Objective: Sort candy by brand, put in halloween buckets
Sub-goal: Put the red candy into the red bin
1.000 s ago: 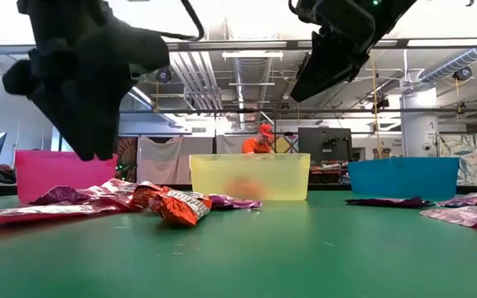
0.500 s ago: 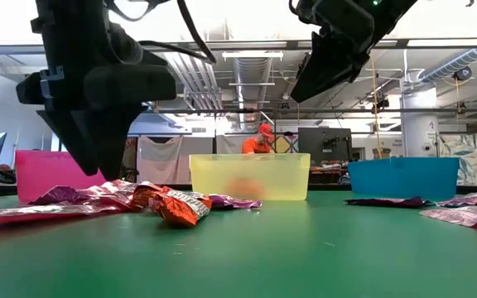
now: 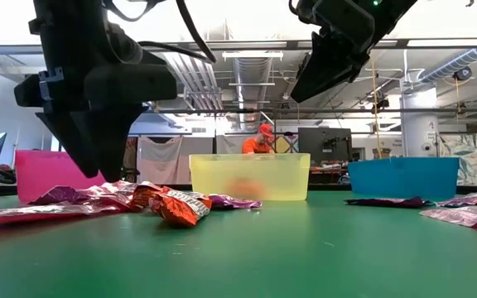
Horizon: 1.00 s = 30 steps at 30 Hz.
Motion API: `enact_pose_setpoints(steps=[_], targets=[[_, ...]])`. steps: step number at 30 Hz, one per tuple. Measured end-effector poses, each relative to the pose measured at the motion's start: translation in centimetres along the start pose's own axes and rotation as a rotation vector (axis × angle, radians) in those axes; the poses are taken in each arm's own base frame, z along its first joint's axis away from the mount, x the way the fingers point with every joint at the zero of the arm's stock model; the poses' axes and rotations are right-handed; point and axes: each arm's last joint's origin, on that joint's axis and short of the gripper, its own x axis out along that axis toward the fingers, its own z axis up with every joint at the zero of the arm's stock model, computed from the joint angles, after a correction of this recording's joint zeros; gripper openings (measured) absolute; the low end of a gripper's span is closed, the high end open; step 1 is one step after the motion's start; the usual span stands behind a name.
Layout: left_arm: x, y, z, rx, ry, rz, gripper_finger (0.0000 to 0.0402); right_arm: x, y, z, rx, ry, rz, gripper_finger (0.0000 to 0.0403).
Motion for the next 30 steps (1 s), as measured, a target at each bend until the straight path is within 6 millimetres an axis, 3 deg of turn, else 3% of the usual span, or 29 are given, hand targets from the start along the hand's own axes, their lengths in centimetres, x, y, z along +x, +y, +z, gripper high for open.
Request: enact_pose_setpoints(steps=[14,30], targets=[[1.5,0.2,-0.4,-0.018,-0.003,-0.027,0.0174,0.0,0.0,0.0,-0.001,0.001,0.0,0.0112],[1.6,0.1,-0.3,-0.018,-0.025,-0.043,0.0164,0.0,0.0,0.0,-0.001,0.001,0.0,0.0112]])
